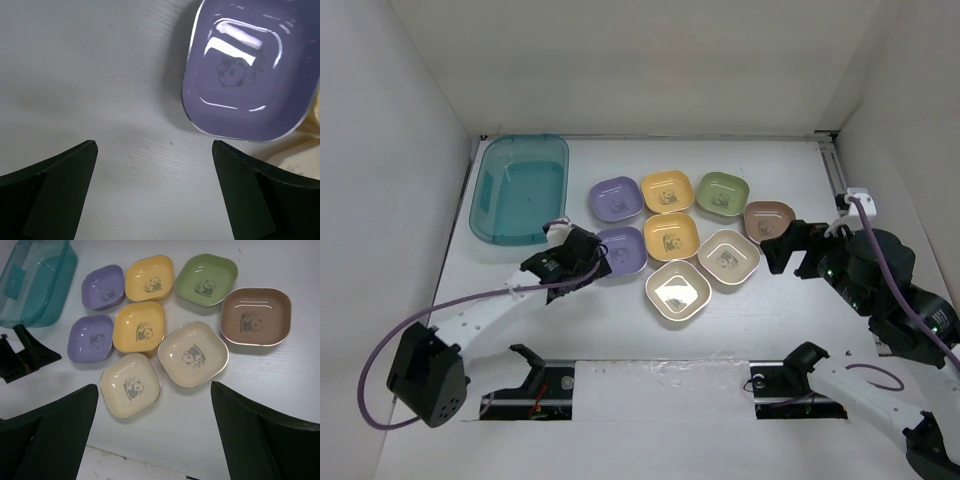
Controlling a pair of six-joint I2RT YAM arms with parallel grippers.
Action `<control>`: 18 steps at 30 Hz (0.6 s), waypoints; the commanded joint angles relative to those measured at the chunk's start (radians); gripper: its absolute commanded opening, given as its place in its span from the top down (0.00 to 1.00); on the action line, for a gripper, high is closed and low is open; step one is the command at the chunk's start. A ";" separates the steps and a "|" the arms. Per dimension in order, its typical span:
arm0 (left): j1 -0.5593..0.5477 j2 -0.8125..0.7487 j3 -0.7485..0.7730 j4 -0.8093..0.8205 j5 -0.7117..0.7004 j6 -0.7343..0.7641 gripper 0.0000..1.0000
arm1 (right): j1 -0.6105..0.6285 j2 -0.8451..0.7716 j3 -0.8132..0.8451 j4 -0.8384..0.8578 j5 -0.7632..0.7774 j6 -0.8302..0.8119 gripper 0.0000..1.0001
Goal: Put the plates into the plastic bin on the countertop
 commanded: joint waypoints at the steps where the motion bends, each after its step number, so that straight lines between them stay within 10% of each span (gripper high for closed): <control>1: -0.004 0.048 -0.055 0.121 -0.017 -0.057 0.00 | 0.009 -0.006 -0.010 0.071 -0.030 -0.021 0.00; 13: -0.004 0.287 -0.066 0.326 -0.077 -0.068 0.05 | 0.009 -0.035 -0.028 0.089 -0.072 -0.021 0.00; 18: -0.004 0.373 -0.031 0.297 -0.079 -0.118 0.42 | 0.009 -0.045 -0.037 0.089 -0.081 -0.021 0.00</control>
